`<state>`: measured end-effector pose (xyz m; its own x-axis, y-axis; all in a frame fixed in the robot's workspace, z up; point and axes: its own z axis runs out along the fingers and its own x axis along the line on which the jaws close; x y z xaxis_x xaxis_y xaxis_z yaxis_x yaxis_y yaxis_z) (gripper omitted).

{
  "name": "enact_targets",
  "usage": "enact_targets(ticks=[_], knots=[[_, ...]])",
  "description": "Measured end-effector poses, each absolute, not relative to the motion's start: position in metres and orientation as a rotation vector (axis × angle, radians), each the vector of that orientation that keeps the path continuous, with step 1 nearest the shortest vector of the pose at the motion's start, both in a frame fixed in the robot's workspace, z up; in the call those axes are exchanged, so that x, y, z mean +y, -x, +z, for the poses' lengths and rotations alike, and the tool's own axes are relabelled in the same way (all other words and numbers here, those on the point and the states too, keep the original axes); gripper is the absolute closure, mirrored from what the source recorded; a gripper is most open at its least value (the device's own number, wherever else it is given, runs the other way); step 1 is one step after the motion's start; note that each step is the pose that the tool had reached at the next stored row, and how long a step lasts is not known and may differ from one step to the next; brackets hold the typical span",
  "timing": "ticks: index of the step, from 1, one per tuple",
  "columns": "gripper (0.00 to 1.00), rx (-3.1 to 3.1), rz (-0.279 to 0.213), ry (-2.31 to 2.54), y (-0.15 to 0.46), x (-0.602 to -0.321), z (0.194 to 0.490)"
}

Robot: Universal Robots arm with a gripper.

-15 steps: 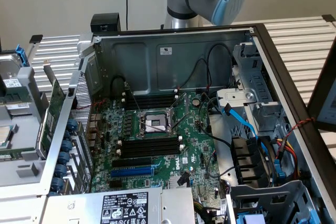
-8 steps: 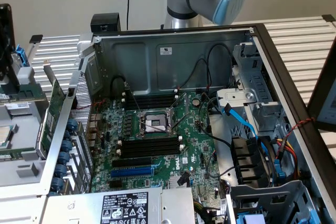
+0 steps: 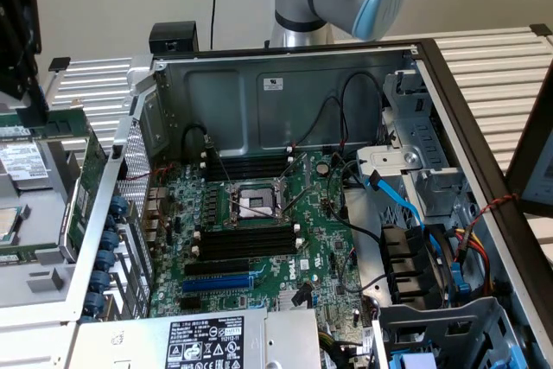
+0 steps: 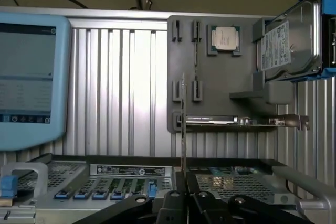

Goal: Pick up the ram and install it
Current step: 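Pick up the ram and move it above insertion slot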

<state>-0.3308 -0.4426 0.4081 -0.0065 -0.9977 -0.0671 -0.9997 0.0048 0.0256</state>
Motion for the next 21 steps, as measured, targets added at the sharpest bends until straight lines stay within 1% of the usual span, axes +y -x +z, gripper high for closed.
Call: enact_targets(ticks=[7,15,21], knots=[[0.88,2.204,0.107,2.198,0.303,-0.443,0.417],[0.88,2.204,0.108,2.200,0.266,-0.443,0.418],[0.88,2.209,0.096,2.205,0.240,-0.442,0.416]])
